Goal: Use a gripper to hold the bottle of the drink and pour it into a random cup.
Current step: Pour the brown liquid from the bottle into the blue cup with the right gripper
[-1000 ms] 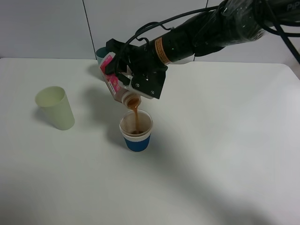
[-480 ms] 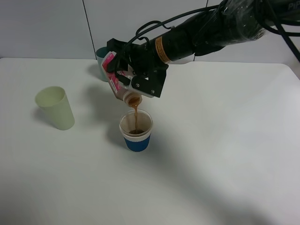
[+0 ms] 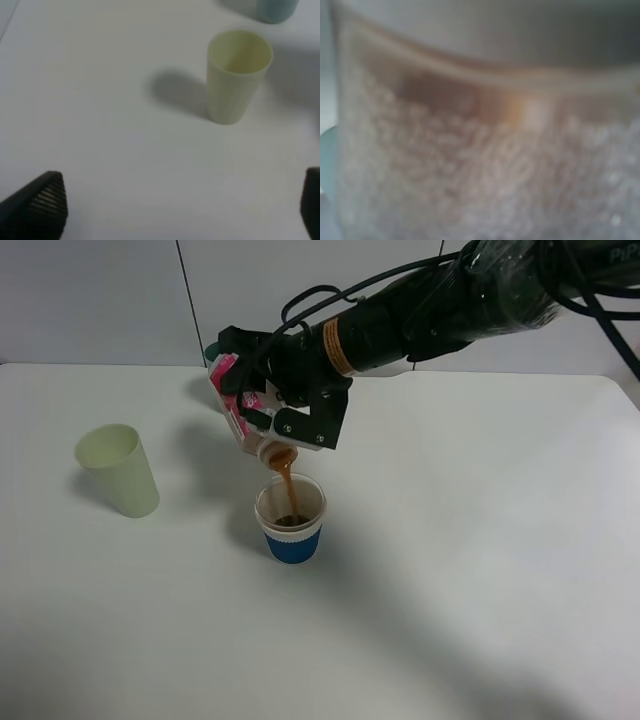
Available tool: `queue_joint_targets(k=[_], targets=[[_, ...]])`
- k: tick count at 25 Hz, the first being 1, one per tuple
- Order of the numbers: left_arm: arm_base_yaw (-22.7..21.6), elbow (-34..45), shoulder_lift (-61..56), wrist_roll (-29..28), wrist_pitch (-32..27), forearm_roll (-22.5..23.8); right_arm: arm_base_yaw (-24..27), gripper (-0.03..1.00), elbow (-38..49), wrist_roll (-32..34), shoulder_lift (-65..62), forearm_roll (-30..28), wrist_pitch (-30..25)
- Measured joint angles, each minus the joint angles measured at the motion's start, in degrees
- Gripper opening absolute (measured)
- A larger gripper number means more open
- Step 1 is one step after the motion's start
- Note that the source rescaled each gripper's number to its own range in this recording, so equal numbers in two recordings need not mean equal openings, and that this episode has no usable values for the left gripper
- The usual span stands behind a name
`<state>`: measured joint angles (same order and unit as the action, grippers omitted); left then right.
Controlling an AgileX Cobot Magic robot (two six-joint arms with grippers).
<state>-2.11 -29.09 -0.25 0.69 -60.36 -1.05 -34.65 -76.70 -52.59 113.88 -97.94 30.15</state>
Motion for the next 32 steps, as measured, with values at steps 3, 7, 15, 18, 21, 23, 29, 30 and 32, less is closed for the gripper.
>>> queue_joint_targets(k=[3,7,15,18,21,23,29,30,32], targets=[[0.0,0.0,0.0,0.0,0.0,0.0,-0.1,0.01,0.0,0.0,0.0,0.0,0.0],[0.0,0.0,0.0,0.0,0.0,0.0,-0.4,0.01,0.0,-0.3,0.0,0.0,-0.1],[0.0,0.0,0.0,0.0,0.0,0.0,-0.6,0.01,0.0,-1.3,0.0,0.0,-0.1],[0.0,0.0,0.0,0.0,0.0,0.0,-0.6,0.01,0.0,-2.2,0.0,0.0,-0.5],[0.0,0.0,0.0,0.0,0.0,0.0,-1.0,0.01,0.0,-2.6,0.0,0.1,-1.2],[0.0,0.0,0.0,0.0,0.0,0.0,-1.1,0.01,0.0,-2.7,0.0,0.4,-1.3],[0.0,0.0,0.0,0.0,0.0,0.0,-1.2,0.01,0.0,-3.8,0.0,0.5,-1.3],[0.0,0.0,0.0,0.0,0.0,0.0,-1.2,0.01,0.0,-4.0,0.0,0.5,-1.3],[0.0,0.0,0.0,0.0,0.0,0.0,-1.2,0.01,0.0,-4.7,-0.2,0.5,-1.4]])
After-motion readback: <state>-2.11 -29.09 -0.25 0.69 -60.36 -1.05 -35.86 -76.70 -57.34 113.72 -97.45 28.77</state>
